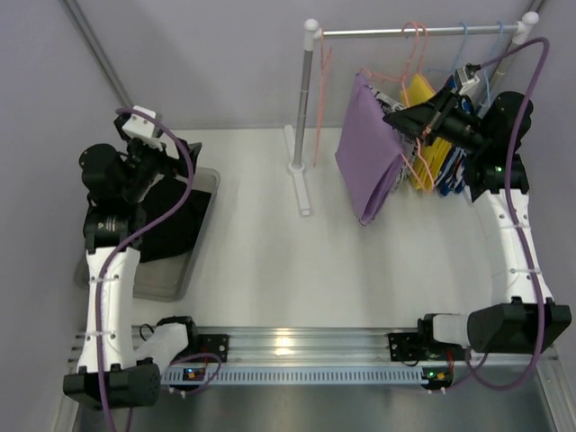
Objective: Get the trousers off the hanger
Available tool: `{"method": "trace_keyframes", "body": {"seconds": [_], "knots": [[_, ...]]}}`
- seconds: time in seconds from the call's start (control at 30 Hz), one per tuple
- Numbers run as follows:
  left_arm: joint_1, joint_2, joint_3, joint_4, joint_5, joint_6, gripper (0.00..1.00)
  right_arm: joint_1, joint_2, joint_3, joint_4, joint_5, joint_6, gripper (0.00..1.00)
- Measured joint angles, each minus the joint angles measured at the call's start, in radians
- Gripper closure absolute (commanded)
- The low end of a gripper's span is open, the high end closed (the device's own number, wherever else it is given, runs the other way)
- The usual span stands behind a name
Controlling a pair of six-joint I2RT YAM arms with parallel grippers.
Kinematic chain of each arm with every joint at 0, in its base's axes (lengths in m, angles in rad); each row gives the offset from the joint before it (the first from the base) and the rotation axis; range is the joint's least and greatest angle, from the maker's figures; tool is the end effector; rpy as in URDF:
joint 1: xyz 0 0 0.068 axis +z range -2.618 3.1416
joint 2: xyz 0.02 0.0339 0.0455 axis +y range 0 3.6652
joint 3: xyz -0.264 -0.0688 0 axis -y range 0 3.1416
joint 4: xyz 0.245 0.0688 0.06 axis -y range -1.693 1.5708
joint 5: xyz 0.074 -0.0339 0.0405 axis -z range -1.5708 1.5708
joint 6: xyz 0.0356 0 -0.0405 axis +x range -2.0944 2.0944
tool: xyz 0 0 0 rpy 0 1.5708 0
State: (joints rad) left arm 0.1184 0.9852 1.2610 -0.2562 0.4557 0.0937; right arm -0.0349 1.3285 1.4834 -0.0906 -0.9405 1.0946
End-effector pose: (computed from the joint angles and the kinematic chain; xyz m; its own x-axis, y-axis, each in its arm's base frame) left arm 0.1999 0.0080 0.4600 0.0503 0.0906 -0.9946 0.3276 0.9393 0.1021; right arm 0.2851 0.0188 0.4730 -0.6683 0.5475 -0.5036 -0.4170 0.2849 0.8631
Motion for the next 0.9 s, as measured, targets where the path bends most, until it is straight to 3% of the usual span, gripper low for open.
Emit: {"method": "trace_keyframes", "body": {"seconds": [0.1,0.23,0.53,0.67,0.9], "knots": [[-0.110,0.037,0.009,0.027,-0.033,0.061,0.01,0.000,-0.073,-0.045,0.006,0.002,0.023,1.00],[-0.374,0.044,-0.028,0.104,-0.165,0.201,0.01,0.000,-0.143,-0.066,0.008,0.013,0.055,1.00],[-0.974,-0.029,-0.352,0.396,-0.473,0.522,0.01,0.000,-0.270,-0.094,0.000,0.098,0.103,1.00],[-1.197,-0.025,-0.500,0.528,-0.591,0.583,0.01,0.000,-0.313,-0.104,-0.026,0.140,0.122,1.00],[-1.389,0.222,-0.573,0.867,-0.821,0.586,0.01,0.000,-0.358,-0.115,-0.047,0.220,0.153,1.00]]}}
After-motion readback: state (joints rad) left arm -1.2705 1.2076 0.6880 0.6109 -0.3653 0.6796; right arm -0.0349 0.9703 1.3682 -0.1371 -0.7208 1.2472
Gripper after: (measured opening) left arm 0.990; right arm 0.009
